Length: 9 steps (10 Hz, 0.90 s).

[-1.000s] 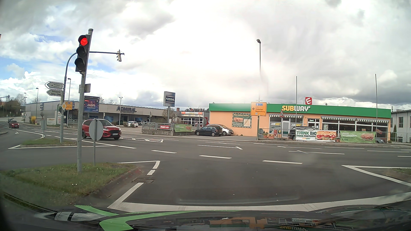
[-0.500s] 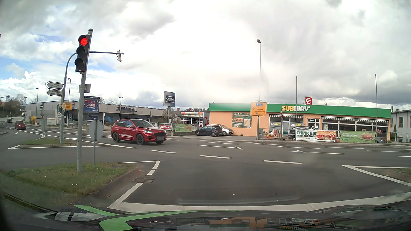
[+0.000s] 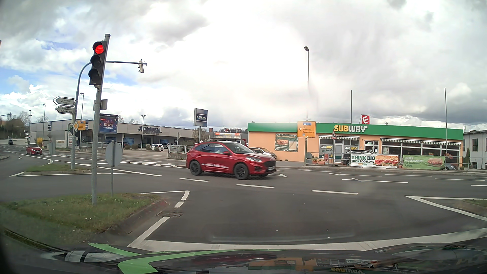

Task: Follow the waypoints while adhering to traffic rules and regulations

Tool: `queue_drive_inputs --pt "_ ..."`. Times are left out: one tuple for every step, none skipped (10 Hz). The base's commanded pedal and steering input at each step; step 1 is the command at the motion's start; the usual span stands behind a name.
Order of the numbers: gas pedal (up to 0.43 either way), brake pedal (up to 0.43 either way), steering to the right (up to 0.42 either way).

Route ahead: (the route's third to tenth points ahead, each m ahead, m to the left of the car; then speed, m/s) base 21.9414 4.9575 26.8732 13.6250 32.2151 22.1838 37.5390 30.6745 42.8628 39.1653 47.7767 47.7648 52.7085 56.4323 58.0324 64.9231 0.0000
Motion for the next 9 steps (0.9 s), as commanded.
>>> queue_drive_inputs --pt "0.000 0.311 0.012" --pt "0.000 0.311 0.012" --pt "0.000 0.311 0.012" --pt "0.000 0.311 0.012" --pt "0.000 0.311 0.012" --pt "0.000 0.311 0.012" --pt "0.000 0.311 0.012" --pt "0.000 0.311 0.012" --pt "0.000 0.311 0.012"
